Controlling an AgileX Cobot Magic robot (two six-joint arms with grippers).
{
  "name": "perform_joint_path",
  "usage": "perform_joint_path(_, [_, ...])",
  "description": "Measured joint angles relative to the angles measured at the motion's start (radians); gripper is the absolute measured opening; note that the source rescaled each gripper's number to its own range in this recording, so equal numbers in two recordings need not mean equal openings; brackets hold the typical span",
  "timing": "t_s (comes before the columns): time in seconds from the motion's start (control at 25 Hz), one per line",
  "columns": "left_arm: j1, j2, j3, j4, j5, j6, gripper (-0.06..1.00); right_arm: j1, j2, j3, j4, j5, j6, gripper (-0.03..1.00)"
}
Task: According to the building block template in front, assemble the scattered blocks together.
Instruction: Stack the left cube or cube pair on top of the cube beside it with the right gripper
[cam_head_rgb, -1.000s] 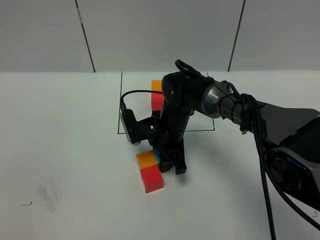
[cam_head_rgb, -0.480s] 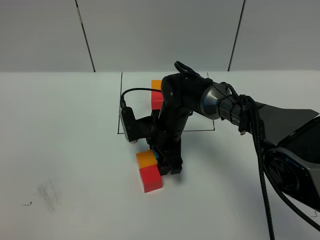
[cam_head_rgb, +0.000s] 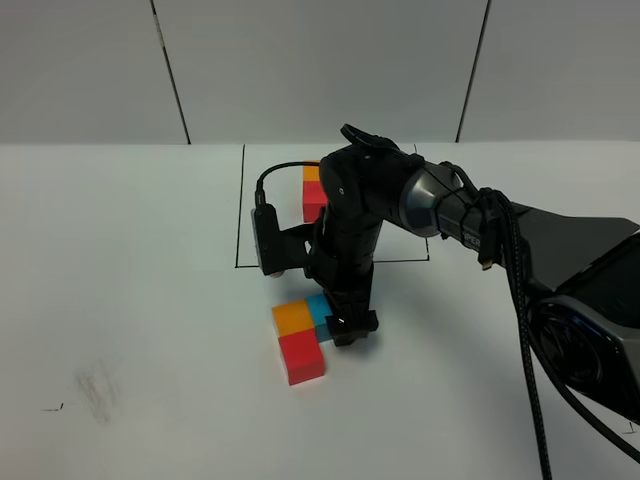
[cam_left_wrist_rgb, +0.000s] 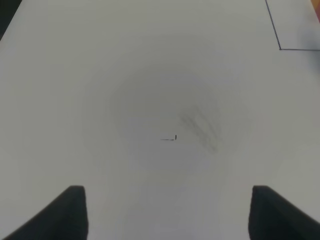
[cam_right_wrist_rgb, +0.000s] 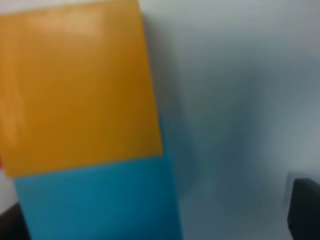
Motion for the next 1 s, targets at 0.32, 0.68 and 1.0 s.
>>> perform_joint_path(0.32, [0.0,0.0,0.0,0.0,0.0,0.0,0.61,0.0,-0.098,0.001,-0.026,0.096,0.015,0.75])
perform_joint_path(0.68, [0.0,0.0,0.0,0.0,0.0,0.001,0.61,0.0,-0.17,0.001,-0.024,0.174,0.427,0.74])
perform_joint_path(1.0, [0.0,0.0,0.0,0.0,0.0,0.001,0.61,0.001,-0.238,0.001,-0.023,0.177,0.908,0.74])
